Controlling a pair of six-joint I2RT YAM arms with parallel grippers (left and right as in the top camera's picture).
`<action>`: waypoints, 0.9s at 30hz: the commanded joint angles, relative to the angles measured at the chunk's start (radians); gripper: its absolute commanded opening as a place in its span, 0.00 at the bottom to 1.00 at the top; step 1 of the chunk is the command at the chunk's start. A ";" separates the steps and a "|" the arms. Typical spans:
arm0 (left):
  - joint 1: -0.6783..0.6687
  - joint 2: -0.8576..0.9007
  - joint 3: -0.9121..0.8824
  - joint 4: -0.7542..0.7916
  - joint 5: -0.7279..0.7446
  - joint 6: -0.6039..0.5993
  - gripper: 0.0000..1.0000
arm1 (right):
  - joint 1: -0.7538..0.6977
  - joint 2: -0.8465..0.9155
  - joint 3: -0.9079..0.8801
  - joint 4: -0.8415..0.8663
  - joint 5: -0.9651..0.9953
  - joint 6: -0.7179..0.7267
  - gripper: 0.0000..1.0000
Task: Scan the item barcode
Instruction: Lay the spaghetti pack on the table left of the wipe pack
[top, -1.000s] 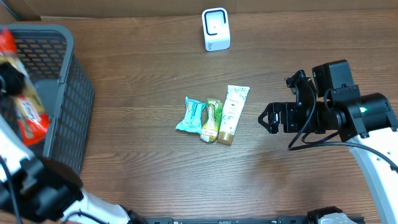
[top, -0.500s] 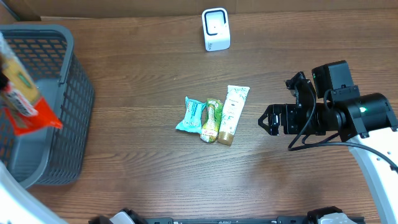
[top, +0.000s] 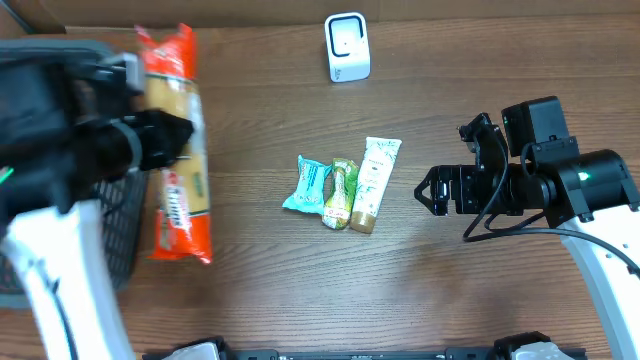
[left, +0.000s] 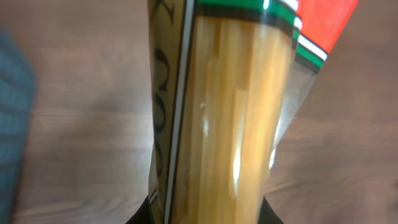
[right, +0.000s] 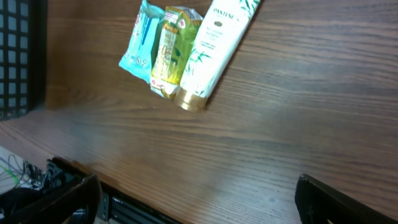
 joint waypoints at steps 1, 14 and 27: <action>-0.087 -0.011 -0.210 0.148 -0.059 -0.084 0.04 | 0.003 0.000 0.019 0.006 -0.008 -0.006 1.00; -0.326 0.211 -0.676 0.753 -0.280 -0.234 0.04 | 0.003 0.000 0.019 0.008 -0.008 -0.006 1.00; -0.402 0.272 -0.561 0.646 -0.279 -0.259 0.71 | 0.003 0.000 0.019 0.023 0.002 -0.006 1.00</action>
